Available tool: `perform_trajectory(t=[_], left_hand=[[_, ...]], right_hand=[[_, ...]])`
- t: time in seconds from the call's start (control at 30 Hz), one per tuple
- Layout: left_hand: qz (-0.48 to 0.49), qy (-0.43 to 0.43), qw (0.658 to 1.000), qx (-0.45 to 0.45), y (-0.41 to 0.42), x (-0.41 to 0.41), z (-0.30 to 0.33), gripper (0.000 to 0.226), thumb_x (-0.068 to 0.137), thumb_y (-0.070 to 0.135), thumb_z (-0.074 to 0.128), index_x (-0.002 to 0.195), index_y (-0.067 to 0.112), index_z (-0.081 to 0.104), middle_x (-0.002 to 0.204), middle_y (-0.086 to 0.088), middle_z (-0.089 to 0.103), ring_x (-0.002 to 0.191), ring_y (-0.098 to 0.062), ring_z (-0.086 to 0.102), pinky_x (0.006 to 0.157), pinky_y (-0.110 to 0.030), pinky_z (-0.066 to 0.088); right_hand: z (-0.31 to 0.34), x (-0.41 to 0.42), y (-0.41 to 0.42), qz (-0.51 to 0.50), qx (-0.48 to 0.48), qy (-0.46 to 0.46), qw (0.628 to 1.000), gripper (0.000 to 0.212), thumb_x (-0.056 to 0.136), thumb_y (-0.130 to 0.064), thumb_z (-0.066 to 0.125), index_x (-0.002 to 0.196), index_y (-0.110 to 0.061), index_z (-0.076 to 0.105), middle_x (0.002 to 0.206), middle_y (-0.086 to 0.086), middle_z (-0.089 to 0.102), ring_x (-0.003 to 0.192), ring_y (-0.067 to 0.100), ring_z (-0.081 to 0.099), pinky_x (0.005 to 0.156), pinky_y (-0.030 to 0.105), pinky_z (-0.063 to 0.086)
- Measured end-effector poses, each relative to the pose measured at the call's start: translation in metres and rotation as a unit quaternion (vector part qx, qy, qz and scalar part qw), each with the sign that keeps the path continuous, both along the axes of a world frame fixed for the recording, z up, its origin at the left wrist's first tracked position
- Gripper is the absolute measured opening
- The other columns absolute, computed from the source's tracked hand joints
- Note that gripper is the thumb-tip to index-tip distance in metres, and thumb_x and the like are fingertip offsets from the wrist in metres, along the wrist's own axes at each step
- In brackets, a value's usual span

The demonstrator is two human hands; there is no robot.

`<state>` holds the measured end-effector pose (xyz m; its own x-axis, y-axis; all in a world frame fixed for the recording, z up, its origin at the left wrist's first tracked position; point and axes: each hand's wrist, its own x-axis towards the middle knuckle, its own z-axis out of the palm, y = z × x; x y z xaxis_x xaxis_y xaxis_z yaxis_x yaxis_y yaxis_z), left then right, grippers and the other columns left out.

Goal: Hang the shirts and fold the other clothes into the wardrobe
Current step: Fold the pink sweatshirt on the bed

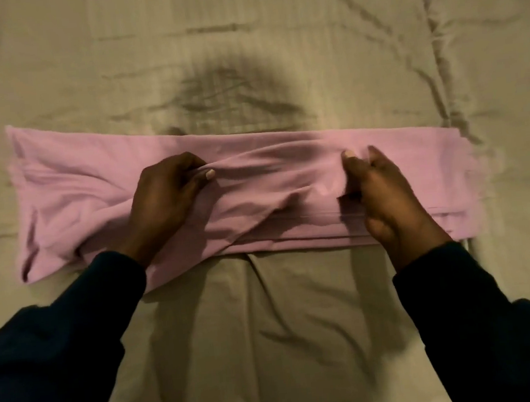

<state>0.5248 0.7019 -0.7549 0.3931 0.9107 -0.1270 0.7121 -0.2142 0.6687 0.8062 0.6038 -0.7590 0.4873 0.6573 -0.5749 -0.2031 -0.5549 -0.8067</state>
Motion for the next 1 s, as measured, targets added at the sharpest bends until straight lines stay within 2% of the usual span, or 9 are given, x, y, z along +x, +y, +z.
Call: perform_trajectory(t=[0.07, 0.17, 0.27, 0.33, 0.47, 0.53, 0.63, 0.8, 1.0], left_hand=[[-0.022, -0.002, 1.0, -0.014, 0.003, 0.004, 0.005, 0.022, 0.095, 0.041, 0.065, 0.09, 0.02, 0.071, 0.081, 0.006, 0.07, 0.073, -0.011, 0.063, 0.068, -0.029, 0.044], [-0.071, 0.099, 0.991, -0.062, 0.011, 0.004, 0.0, 0.037, 0.089, 0.058, 0.065, 0.08, 0.021, 0.065, 0.069, 0.006, 0.063, 0.071, -0.018, 0.061, 0.065, -0.037, 0.047], [-0.031, 0.174, 0.982, -0.064, 0.022, -0.001, -0.004, 0.04, 0.087, 0.061, 0.063, 0.08, 0.022, 0.067, 0.063, 0.008, 0.058, 0.073, -0.026, 0.061, 0.066, -0.039, 0.05], [-0.011, 0.131, 0.991, -0.027, 0.031, 0.0, 0.001, 0.034, 0.09, 0.055, 0.064, 0.083, 0.022, 0.068, 0.064, 0.007, 0.058, 0.071, -0.026, 0.059, 0.064, -0.036, 0.048], [-0.039, 0.08, 0.995, -0.054, 0.051, 0.011, 0.014, 0.02, 0.093, 0.043, 0.065, 0.088, 0.024, 0.067, 0.073, 0.008, 0.061, 0.063, -0.01, 0.054, 0.056, -0.019, 0.039], [-0.062, 0.125, 0.985, -0.106, 0.061, 0.01, 0.015, 0.028, 0.091, 0.05, 0.063, 0.087, 0.022, 0.065, 0.07, 0.006, 0.06, 0.062, -0.011, 0.053, 0.057, -0.028, 0.041], [-0.079, 0.161, 0.973, -0.147, 0.066, 0.005, 0.017, 0.031, 0.09, 0.05, 0.064, 0.085, 0.02, 0.067, 0.067, -0.002, 0.06, 0.061, -0.022, 0.054, 0.06, -0.033, 0.04], [-0.017, 0.101, 0.993, -0.055, 0.063, 0.018, 0.009, 0.03, 0.094, 0.047, 0.062, 0.09, 0.019, 0.069, 0.076, -0.001, 0.061, 0.069, -0.021, 0.053, 0.058, -0.033, 0.037], [-0.028, 0.159, 0.987, 0.004, 0.055, 0.033, -0.015, 0.037, 0.093, 0.057, 0.058, 0.093, 0.02, 0.062, 0.088, 0.0, 0.061, 0.083, -0.025, 0.053, 0.066, -0.035, 0.038]], right_hand=[[0.006, 0.021, 0.0, -0.119, 0.042, 0.005, 0.992, 0.008, 0.095, -0.026, 0.058, 0.1, -0.021, 0.062, 0.093, 0.009, 0.063, 0.086, 0.027, 0.062, 0.073, 0.045, 0.054], [0.012, 0.056, -0.02, -0.196, -0.026, -0.055, 0.979, 0.023, 0.097, -0.022, 0.055, 0.119, -0.015, 0.057, 0.096, 0.004, 0.064, 0.099, 0.037, 0.066, 0.071, 0.051, 0.06], [0.009, 0.074, -0.039, -0.136, -0.084, -0.014, 0.987, 0.025, 0.094, -0.039, 0.065, 0.102, -0.015, 0.063, 0.087, 0.009, 0.063, 0.085, 0.034, 0.062, 0.058, 0.04, 0.056], [0.011, 0.084, -0.045, -0.077, -0.097, 0.013, 0.992, 0.035, 0.089, -0.05, 0.067, 0.1, -0.017, 0.071, 0.096, 0.005, 0.072, 0.083, 0.027, 0.066, 0.061, 0.035, 0.054], [0.012, 0.101, -0.046, 0.019, -0.05, 0.065, 0.996, 0.031, 0.096, -0.028, 0.062, 0.124, -0.016, 0.067, 0.104, 0.001, 0.075, 0.083, 0.016, 0.068, 0.055, 0.023, 0.053], [0.011, 0.104, -0.042, 0.021, -0.035, 0.045, 0.998, 0.02, 0.097, -0.021, 0.06, 0.115, -0.017, 0.068, 0.088, -0.006, 0.073, 0.07, 0.009, 0.064, 0.056, 0.02, 0.052], [0.009, 0.107, -0.038, 0.009, -0.043, 0.014, 0.999, 0.021, 0.093, -0.041, 0.067, 0.093, -0.019, 0.067, 0.079, -0.005, 0.066, 0.07, 0.011, 0.059, 0.063, 0.024, 0.048], [0.007, 0.106, -0.037, -0.105, -0.028, -0.11, 0.988, 0.017, 0.098, -0.025, 0.062, 0.082, -0.021, 0.064, 0.076, -0.008, 0.063, 0.059, 0.001, 0.054, 0.049, 0.016, 0.045], [0.004, 0.113, -0.03, -0.06, -0.088, -0.159, 0.981, 0.033, 0.095, -0.041, 0.063, 0.072, -0.018, 0.061, 0.069, -0.002, 0.054, 0.061, 0.011, 0.044, 0.055, 0.024, 0.037]])
